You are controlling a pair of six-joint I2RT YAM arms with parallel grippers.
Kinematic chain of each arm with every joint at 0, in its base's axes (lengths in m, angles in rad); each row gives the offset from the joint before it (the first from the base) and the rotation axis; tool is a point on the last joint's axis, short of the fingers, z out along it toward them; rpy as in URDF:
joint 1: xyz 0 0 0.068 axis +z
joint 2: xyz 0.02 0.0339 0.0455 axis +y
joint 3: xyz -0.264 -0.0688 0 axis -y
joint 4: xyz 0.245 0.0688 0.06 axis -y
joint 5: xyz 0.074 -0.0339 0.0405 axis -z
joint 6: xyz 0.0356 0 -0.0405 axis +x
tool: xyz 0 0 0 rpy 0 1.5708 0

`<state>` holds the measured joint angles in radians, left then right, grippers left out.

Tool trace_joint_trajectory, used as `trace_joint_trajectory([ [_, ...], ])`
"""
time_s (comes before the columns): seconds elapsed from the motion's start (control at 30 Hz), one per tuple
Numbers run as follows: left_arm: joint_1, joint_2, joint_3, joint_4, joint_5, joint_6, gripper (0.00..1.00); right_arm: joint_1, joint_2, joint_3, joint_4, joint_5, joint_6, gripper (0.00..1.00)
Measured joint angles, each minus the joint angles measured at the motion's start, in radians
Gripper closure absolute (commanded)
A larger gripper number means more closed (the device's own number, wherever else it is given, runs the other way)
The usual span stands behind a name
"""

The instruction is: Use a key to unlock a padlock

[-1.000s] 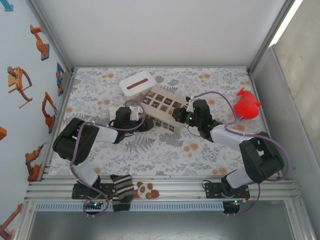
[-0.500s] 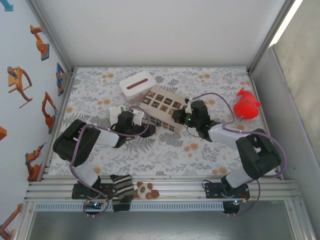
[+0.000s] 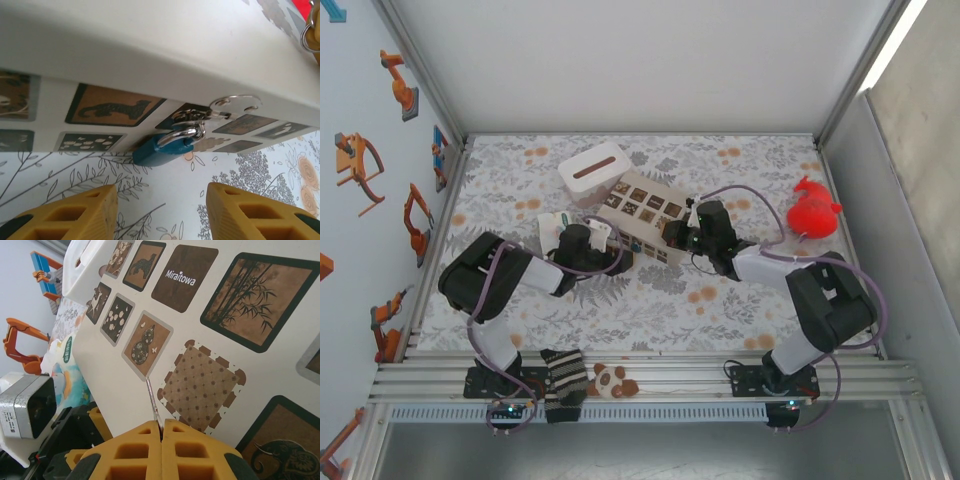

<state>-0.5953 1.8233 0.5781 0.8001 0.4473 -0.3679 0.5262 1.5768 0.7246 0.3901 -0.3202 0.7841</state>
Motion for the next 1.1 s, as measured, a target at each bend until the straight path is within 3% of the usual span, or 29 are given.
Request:
trace_joint_trajectory([
  [0.67, 0.000, 0.095, 0.096, 0.033, 0.016, 0.069, 0.51, 0.006, 0.001, 0.025, -0.049, 0.018, -0.031, 1.00],
  [1.1, 0.000, 0.116, 0.115, 0.039, 0.076, 0.023, 0.55, 0.006, 0.001, 0.031, -0.061, 0.019, -0.041, 1.00],
])
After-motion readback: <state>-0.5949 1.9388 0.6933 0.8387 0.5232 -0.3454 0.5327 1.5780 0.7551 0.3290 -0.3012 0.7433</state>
